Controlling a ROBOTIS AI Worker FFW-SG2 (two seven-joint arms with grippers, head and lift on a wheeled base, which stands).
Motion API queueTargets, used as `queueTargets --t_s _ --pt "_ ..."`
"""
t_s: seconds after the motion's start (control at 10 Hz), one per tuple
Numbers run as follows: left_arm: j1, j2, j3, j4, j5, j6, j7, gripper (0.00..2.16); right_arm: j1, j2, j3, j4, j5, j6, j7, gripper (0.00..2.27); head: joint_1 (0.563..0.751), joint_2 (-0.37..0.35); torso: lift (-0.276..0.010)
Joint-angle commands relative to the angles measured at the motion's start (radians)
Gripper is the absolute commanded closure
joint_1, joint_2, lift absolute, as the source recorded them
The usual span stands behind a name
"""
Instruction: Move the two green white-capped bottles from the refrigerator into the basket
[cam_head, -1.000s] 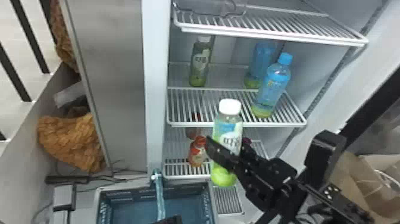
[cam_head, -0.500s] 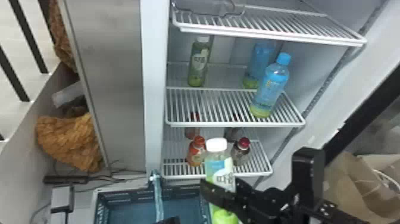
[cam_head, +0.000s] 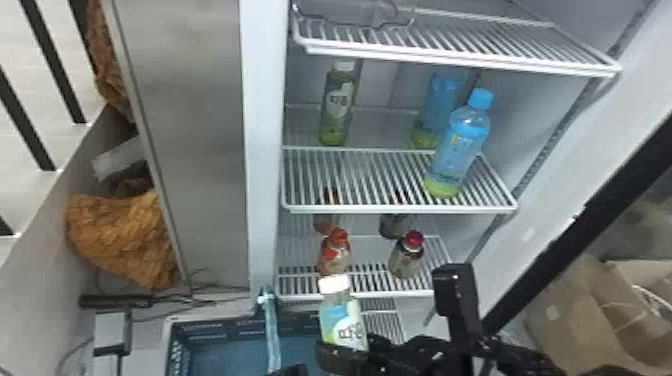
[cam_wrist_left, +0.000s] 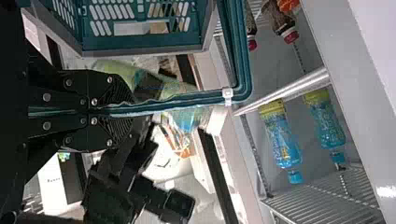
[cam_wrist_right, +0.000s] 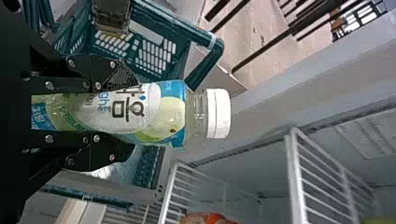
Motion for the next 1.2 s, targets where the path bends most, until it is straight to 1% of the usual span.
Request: queueTargets --t_s 0.0,0.1,0.2,0.3,0.4,0.5,0.7,1.1 --pt "0.000 0.000 0.001 0.000 0.000 0.000 0.000 1.19 -0.048 -0.009 0.031 0.089 -0.008 -0.027 0.017 0.97 0.695 -0.179 -0.004" --pt "0.000 -0.002 0.001 0.000 0.000 0.000 0.000 1.19 -0.055 -0.009 0.043 0.101 -0.006 -0.036 0.017 0.97 0.695 -0.161 -0.004" --pt "0.000 -0.002 0.003 0.000 0.000 0.000 0.000 1.19 -0.055 -0.009 0.045 0.103 -0.006 -0.039 0.020 0.86 0.695 -0.147 -0.004" --pt "0.002 -0.002 0.005 0.000 0.000 0.000 0.000 1.19 -0.055 -0.009 0.041 0.106 -0.006 -0.049 0.026 0.59 0.695 -0.139 -0.004" --pt "0.002 -0.002 0.003 0.000 0.000 0.000 0.000 1.19 -0.055 -0.009 0.035 0.103 -0.006 -0.054 0.031 0.38 0.695 -0.136 -0.004" --pt "0.002 -0.002 0.003 0.000 0.000 0.000 0.000 1.19 -0.053 -0.009 0.029 0.094 -0.006 -0.059 0.033 0.26 0.695 -0.136 -0.004" --pt "0.002 -0.002 0.001 0.000 0.000 0.000 0.000 1.19 -0.033 -0.009 0.025 0.057 0.020 -0.098 0.034 0.18 0.695 -0.144 -0.004" --pt "0.000 -0.002 0.001 0.000 -0.002 0.000 0.000 1.19 0.016 0.003 -0.005 -0.046 0.058 -0.233 0.025 0.18 0.695 -0.156 -0.004"
